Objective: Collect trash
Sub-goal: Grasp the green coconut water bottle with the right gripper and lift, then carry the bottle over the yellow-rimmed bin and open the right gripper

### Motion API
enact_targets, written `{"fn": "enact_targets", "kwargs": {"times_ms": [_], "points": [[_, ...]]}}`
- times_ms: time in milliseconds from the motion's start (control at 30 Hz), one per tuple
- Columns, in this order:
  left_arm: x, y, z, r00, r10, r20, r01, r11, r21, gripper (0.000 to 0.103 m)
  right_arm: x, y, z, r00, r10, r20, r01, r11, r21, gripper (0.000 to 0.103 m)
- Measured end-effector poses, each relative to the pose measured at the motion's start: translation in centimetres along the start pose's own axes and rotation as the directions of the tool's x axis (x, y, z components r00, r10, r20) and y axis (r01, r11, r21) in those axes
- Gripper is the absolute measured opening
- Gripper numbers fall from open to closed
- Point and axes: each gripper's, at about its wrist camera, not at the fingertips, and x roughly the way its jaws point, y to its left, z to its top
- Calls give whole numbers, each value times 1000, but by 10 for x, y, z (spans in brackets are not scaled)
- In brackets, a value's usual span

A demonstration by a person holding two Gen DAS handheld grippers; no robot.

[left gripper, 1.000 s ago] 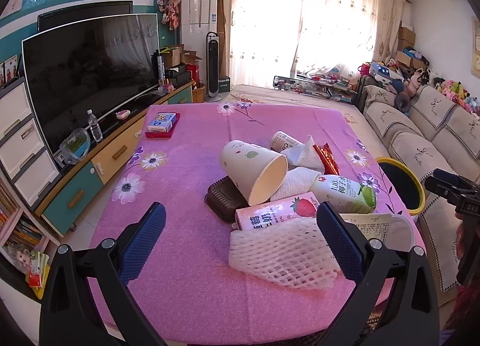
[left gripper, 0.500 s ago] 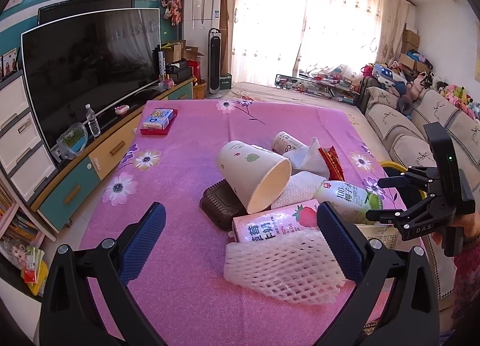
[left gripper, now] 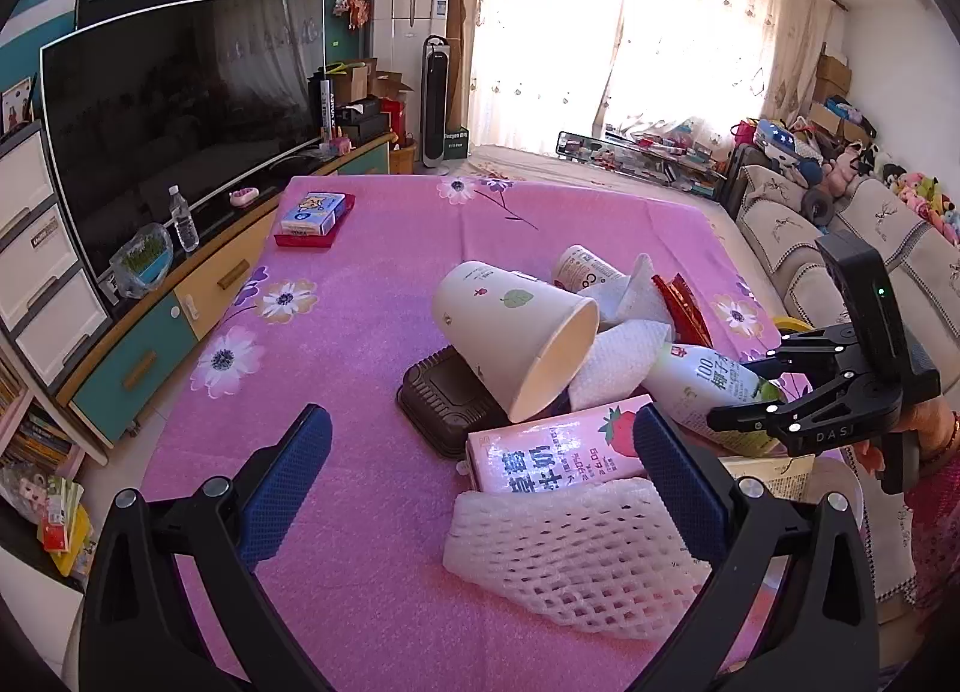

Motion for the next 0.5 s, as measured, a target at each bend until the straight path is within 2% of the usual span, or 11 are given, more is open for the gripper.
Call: {"fn": "enact_targets", "kwargs": {"times_ms": [267,500], "points": [[-1,1,-2,1000,-11,0,11,1000,-5,99,-40,4,-5,1000,5,8,-5,999,42,49],[-10,-2,-4,1000,-16,16,16,1000,6,99,-80,-4,-16,998,39,57,-48,985,165,49]]}}
